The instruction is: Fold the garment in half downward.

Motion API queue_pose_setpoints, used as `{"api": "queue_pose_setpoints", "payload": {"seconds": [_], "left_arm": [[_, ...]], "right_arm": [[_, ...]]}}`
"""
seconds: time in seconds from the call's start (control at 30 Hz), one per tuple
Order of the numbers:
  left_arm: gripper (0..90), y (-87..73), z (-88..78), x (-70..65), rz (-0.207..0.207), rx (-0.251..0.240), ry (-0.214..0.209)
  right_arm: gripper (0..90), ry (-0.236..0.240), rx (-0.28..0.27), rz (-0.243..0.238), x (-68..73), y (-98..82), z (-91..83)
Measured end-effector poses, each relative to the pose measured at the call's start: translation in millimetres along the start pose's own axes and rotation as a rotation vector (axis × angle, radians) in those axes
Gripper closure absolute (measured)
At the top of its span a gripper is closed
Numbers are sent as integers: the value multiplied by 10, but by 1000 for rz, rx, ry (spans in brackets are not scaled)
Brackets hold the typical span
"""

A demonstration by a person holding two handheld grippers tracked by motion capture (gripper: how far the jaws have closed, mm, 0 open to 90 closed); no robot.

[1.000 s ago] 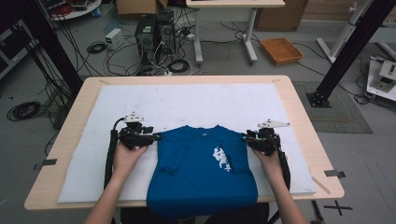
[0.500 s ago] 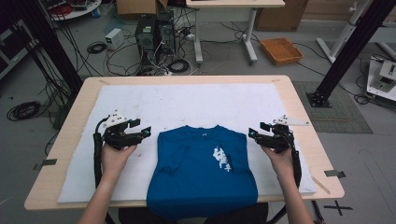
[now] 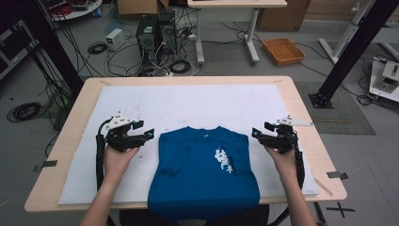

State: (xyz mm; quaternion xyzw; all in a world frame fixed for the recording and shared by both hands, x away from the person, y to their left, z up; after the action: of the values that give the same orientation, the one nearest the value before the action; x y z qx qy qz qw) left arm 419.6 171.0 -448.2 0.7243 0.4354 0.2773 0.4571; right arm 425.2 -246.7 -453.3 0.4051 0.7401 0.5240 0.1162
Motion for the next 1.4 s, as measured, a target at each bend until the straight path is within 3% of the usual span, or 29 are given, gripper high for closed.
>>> {"api": "queue_pose_setpoints", "payload": {"seconds": [0.17, 0.3, 0.37, 0.47, 0.57, 0.73, 0.93, 1.07, 1.23, 1.4], "left_arm": [[383, 9, 79, -40, -10, 25, -13], [388, 26, 212, -115, -50, 71, -54], [389, 15, 304, -154, -49, 114, -59], [399, -4, 451, -229, -44, 164, -76], [417, -27, 601, -293, -71, 191, -94], [436, -64, 819, -373, -64, 255, -102], [483, -132, 916, -371, -63, 277, -102], [520, -165, 933, -386, -43, 292, -112], [547, -163, 960, -409, 14, 303, -86], [578, -145, 998, -464, 117, 329, -37]], "right_arm": [[356, 2, 2, 1, -10, 9, 57], [393, 15, 11, 17, 1, 38, 156], [434, 26, 15, 11, 28, 63, 224], [481, 27, 51, -11, 66, 88, 349], [519, 33, 85, -32, 103, 104, 478], [574, 26, 159, -20, 68, 48, 686], [605, 39, 232, -43, 105, -29, 901], [617, 54, 261, -52, 165, -50, 1009], [617, 62, 288, -60, 204, -88, 1074], [645, 62, 308, -76, 218, -113, 1098]]}}
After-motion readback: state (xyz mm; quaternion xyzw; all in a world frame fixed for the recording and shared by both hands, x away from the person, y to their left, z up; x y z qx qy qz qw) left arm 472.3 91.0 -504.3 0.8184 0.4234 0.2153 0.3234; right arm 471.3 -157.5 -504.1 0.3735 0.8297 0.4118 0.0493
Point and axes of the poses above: each handheld gripper's, and its own axes: z roughly forward along the jaws, y roughly out of its top, x roughly to its left, the point moved 9 cm from there along z, roughly forward along the jaws, and after that the axes turned 13 degrees about y, right-handed, at the moved point
